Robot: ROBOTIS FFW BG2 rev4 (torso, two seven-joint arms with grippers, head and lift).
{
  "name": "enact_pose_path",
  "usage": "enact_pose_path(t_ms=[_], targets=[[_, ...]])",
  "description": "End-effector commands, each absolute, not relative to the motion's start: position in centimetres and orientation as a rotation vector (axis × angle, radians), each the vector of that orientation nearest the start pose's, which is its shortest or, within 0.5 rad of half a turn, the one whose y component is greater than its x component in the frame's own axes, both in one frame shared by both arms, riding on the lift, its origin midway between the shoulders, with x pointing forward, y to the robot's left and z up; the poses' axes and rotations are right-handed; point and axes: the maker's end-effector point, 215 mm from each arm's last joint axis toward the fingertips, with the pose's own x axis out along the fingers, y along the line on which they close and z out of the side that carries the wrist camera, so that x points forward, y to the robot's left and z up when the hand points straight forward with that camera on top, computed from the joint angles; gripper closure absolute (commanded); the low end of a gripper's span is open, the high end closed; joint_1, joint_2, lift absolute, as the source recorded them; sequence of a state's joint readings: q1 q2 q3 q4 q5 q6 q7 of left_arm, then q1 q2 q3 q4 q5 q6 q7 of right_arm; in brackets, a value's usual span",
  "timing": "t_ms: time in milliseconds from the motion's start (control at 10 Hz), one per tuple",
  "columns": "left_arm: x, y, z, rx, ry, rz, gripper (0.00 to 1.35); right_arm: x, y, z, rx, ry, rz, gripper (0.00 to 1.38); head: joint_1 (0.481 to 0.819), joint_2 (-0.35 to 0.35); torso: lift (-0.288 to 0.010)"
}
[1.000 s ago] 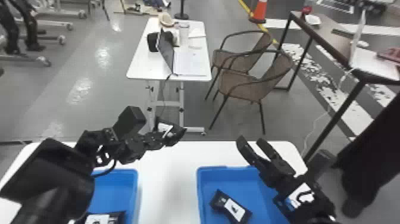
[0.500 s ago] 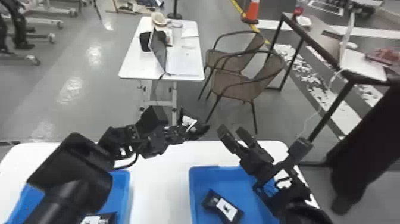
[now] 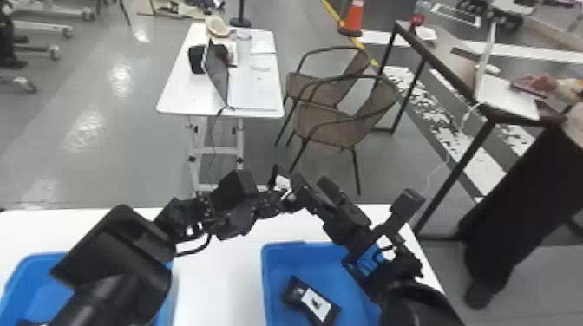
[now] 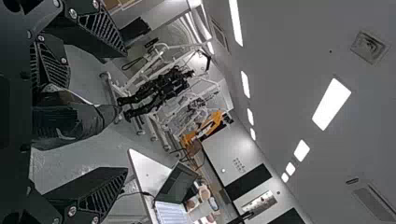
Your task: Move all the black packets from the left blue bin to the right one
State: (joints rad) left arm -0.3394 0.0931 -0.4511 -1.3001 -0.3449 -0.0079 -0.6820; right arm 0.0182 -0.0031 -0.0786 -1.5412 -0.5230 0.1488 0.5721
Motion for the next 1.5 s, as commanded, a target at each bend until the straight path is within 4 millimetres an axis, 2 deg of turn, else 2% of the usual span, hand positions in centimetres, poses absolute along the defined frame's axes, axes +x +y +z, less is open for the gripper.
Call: enact_pose_path(t_ms=[0, 200, 400, 500, 600, 700, 900, 1100, 1200, 1300, 1400], targets=[[56.3, -6.2, -37.8, 0.593, 0.068, -1.054, 1.22, 56.1, -14.5, -34.4, 0.559, 0.02, 0.516, 0.15, 0.695, -0.204, 0.0], [56.8, -6.0, -37.0, 0.576, 0.057, -1.04, 1.22, 56.0, -13.7, -34.9, 0.563, 0.034, 0.528, 0.17, 0.695, -0.2, 0.0], [56.9, -6.4, -36.6, 0.562, 0.048, -1.04, 1.22, 56.0, -13.2, -35.5, 0.583, 0.055, 0.533, 0.69, 0.695, -0.189, 0.0], [56.7, -6.7, -36.5, 0.547, 0.048, -1.043, 1.22, 56.0, -13.1, -35.5, 0.593, 0.056, 0.535, 0.73, 0.695, -0.189, 0.0], [56.6, -7.0, -36.6, 0.542, 0.048, -1.048, 1.22, 56.1, -13.0, -35.6, 0.595, 0.057, 0.536, 0.92, 0.695, -0.19, 0.0], [56.6, -7.0, -36.6, 0.542, 0.047, -1.047, 1.22, 56.0, -13.0, -35.7, 0.6, 0.06, 0.534, 1.18, 0.695, -0.192, 0.0], [56.7, -7.0, -36.4, 0.534, 0.045, -1.043, 1.22, 55.9, -13.5, -35.8, 0.593, 0.047, 0.517, 1.19, 0.695, -0.193, 0.0], [56.6, -6.9, -36.5, 0.522, 0.043, -1.038, 1.19, 55.6, -13.7, -35.9, 0.63, 0.033, 0.475, 1.27, 0.695, -0.199, 0.0], [56.6, -6.6, -36.8, 0.506, 0.049, -1.026, 0.97, 55.5, -14.2, -35.9, 0.625, 0.02, 0.457, 1.27, 0.695, -0.199, 0.0], [56.8, -5.6, -37.4, 0.489, 0.08, -0.998, 0.53, 55.5, -15.0, -35.7, 0.631, 0.004, 0.43, 1.27, 0.695, -0.2, 0.0], [57.0, -4.0, -37.2, 0.469, 0.078, -0.959, 0.13, 55.4, -16.1, -36.0, 0.63, 0.004, 0.4, 1.27, 0.695, -0.201, 0.0]])
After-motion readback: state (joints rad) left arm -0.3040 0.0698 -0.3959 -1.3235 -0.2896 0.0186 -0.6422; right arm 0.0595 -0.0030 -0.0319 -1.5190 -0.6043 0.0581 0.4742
